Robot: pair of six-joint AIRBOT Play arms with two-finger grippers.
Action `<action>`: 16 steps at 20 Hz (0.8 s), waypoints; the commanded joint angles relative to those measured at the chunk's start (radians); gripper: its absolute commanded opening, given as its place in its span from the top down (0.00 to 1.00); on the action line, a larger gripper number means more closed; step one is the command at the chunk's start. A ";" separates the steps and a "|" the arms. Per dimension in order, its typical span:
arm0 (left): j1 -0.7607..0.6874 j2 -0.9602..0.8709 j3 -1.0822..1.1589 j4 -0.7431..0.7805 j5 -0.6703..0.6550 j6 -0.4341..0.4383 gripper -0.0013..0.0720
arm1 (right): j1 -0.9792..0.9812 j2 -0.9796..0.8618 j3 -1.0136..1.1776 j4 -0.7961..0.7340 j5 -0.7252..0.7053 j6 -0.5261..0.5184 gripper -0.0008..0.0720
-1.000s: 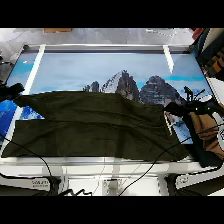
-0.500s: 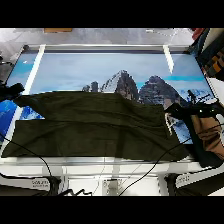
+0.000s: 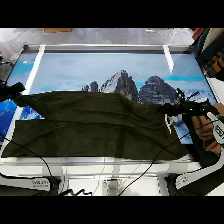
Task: Fold the clothes and pants, and hang the long-sleeved shirts on hangers.
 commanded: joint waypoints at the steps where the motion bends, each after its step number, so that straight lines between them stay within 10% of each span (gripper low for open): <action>1: 0.000 0.000 0.000 -0.002 0.001 0.000 0.95 | 0.006 0.002 0.059 0.087 -0.029 -0.070 0.72; 3: -0.001 0.000 0.000 -0.001 0.003 0.000 0.95 | 0.006 0.002 0.109 0.099 -0.034 -0.074 0.94; 16: -0.087 -0.015 0.005 -0.066 0.499 -0.095 0.96 | 0.006 0.011 0.272 0.106 -0.603 0.212 0.94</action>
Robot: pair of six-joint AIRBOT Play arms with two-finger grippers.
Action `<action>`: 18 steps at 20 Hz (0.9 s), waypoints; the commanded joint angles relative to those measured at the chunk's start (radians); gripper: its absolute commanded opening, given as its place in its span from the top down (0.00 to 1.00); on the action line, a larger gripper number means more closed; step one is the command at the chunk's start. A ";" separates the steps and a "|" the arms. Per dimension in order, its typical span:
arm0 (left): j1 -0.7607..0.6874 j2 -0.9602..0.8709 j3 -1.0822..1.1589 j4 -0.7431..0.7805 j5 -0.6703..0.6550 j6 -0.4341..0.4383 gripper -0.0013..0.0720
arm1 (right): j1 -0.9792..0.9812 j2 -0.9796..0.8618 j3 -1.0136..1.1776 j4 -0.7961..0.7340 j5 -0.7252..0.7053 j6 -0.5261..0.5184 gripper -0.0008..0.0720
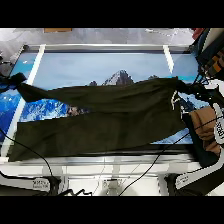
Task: Fold the clothes and pants, and hang the long-sleeved shirts on hangers.
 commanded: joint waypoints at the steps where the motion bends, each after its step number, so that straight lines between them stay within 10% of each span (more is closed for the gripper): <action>1: -0.038 -0.019 0.002 -0.003 0.216 -0.080 0.96 | 0.000 0.001 0.011 0.000 -0.143 0.075 0.94; 8: -0.072 -0.076 0.139 -0.006 0.311 -0.117 0.96 | 0.000 0.001 0.011 -0.004 -0.122 0.075 0.94; 13: -0.071 -0.113 0.122 0.267 -0.287 0.026 0.96 | 0.000 0.001 0.011 -0.057 -0.073 0.073 0.94; 18: 0.004 -0.148 0.011 0.335 -0.414 0.010 0.95 | 0.000 0.001 0.011 -0.138 -0.042 0.073 0.94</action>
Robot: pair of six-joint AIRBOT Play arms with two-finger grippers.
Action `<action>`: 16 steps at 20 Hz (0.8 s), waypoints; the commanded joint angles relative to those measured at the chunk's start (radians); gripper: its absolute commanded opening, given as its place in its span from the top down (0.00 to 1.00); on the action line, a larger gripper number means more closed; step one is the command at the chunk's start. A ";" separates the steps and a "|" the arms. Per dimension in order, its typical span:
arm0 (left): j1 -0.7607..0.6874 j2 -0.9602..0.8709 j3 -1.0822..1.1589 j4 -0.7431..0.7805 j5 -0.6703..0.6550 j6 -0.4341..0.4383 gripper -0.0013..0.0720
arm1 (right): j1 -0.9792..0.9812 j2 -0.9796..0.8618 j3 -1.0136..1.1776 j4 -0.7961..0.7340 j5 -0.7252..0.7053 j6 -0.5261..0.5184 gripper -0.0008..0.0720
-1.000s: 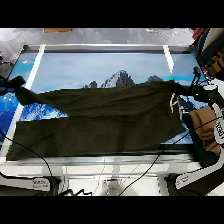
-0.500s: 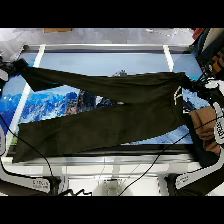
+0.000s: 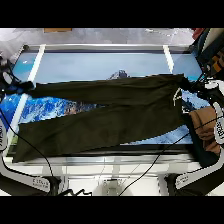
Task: Fold the clothes and pants, and hang the long-sleeved shirts on hangers.
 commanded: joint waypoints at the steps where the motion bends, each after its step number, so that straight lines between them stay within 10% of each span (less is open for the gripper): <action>1: 0.041 -0.020 -0.042 0.052 -0.129 0.004 0.95 | 0.000 0.001 0.000 -0.068 0.019 0.000 0.94; 16: 0.038 -0.029 -0.122 0.050 -0.152 0.004 0.95 | 0.000 -0.002 0.000 -0.106 0.003 -0.002 0.93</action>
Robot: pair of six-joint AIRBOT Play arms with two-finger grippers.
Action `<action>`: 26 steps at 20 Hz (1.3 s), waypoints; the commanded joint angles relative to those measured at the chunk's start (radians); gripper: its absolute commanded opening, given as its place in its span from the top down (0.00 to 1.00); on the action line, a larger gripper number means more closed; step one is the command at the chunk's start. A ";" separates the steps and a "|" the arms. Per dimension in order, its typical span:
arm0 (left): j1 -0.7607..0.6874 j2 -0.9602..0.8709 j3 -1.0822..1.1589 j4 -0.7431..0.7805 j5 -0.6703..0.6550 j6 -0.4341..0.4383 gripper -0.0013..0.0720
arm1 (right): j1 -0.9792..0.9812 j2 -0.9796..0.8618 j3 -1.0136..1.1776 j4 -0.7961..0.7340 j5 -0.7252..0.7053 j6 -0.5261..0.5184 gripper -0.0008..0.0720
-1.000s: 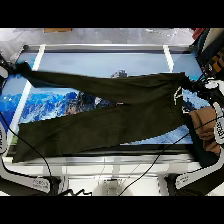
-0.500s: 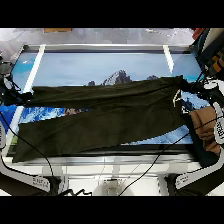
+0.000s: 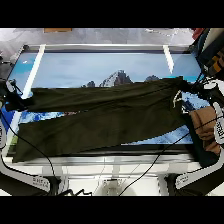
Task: Fold the clothes and pants, and hang the long-sleeved shirts on hangers.
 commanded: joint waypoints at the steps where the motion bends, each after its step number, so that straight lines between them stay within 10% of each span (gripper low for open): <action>1: 0.001 -0.006 -0.031 -0.001 0.035 0.000 0.88 | -0.001 -0.001 0.000 -0.003 -0.012 -0.008 0.80; 3: 0.000 -0.005 -0.030 -0.001 0.072 0.000 0.32 | -0.001 0.000 0.000 -0.003 -0.013 -0.012 0.30; 4: 0.000 -0.004 -0.030 -0.001 0.086 -0.005 0.04 | -0.001 0.001 0.001 -0.003 -0.009 -0.011 0.27; 12: -0.036 0.134 -0.020 0.055 0.084 -0.010 0.03 | -0.010 0.185 0.047 -0.136 0.100 0.010 0.27; 14: -0.037 0.209 -0.020 0.058 0.074 -0.002 0.43 | -0.022 0.273 0.047 -0.245 0.180 0.083 0.42; 15: -0.040 0.249 -0.020 0.051 0.076 0.026 0.83 | -0.032 0.314 0.047 -0.295 0.267 0.098 0.73; 16: -0.047 0.295 -0.020 0.051 0.078 0.069 0.95 | -0.045 0.357 0.047 -0.337 0.367 0.097 0.92; 21: -0.106 0.469 -0.020 -0.019 0.078 0.136 0.95 | -0.146 0.518 -0.030 -0.450 0.775 0.097 0.94; 26: -0.177 0.517 -0.020 -0.054 0.078 0.136 0.95 | -0.344 0.788 -0.496 -0.409 0.694 0.093 0.94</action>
